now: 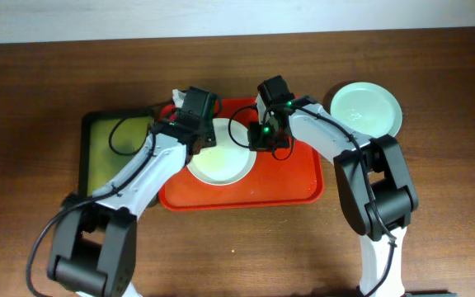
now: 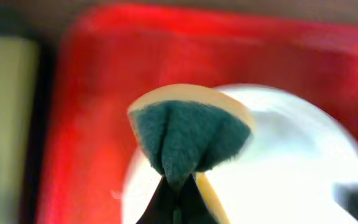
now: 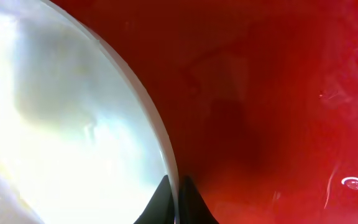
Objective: Clean dirty plates on tray and stack at the side
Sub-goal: 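Scrub the white plate with the left sponge while right holds it, then lift the white plate with the right gripper and stack it on the plates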
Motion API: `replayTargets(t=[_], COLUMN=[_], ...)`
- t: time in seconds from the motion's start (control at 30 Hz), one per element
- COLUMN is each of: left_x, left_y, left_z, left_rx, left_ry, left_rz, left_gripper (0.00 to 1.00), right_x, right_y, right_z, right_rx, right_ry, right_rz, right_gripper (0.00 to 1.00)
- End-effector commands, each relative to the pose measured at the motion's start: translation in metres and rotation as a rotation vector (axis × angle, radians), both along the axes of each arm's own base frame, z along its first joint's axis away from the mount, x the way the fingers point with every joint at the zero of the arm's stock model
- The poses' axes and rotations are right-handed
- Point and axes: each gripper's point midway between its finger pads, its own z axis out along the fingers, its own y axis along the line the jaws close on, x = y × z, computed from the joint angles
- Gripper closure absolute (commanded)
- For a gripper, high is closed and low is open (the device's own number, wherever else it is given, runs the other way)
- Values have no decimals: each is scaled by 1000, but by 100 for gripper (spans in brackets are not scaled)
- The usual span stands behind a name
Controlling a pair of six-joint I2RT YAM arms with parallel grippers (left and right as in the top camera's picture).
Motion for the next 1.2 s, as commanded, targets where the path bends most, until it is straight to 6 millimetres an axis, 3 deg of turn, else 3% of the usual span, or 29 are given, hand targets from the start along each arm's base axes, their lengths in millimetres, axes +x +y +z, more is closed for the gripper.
replayTargets(t=[0.0,0.13,0.17,0.2,0.27,0.37,0.57,0.67,0.73,0.83,0.9,1.03,1.1,1.17], left_x=[-32,-47,-46,-41,-36,-25,-5,-10,-12,-15,-19,-41,-44,-43], left_y=[-50,-46,-33,2,40,68,31,34,49,90,128,192,206,206], left_z=[-23,-62,-67,-67,-58,-37,21,56,71,63,46,5,-12,-31], left_rx=[-239,-164,-96,83,291,463,225,169,159,181,158,92,55,11], left_ry=[174,277,276,244,193,107,-12,-68,-86,-32,31,147,180,221], left_rz=[-154,-142,-113,-39,37,108,72,78,111,202,288,505,544,547], left_gripper=[100,100,100,100,100,100,100,100,100,100,100,100,100,100], right_x=[-16,-16,-16,-16,-16,-16,-13,-13,-8,-3,1,-5,-5,-8], right_y=[-15,-15,-15,-15,-14,-14,-11,-4,-2,-7,-15,-3,-2,2], right_z=[-36,-36,-36,-36,-36,-36,-34,-15,13,63,100,164,197,228], right_rx=[-104,-104,-104,-104,-103,-103,-88,-57,-57,-214,-422,-706,-861,-1036], right_ry=[59,60,59,59,57,57,43,20,-29,-137,-243,-434,-559,-697], right_rz=[-3,-3,-3,-3,-3,-3,9,105,147,182,187,230,217,209], right_gripper=[96,96,96,96,96,96,96,96,96,96,96,96,96,96])
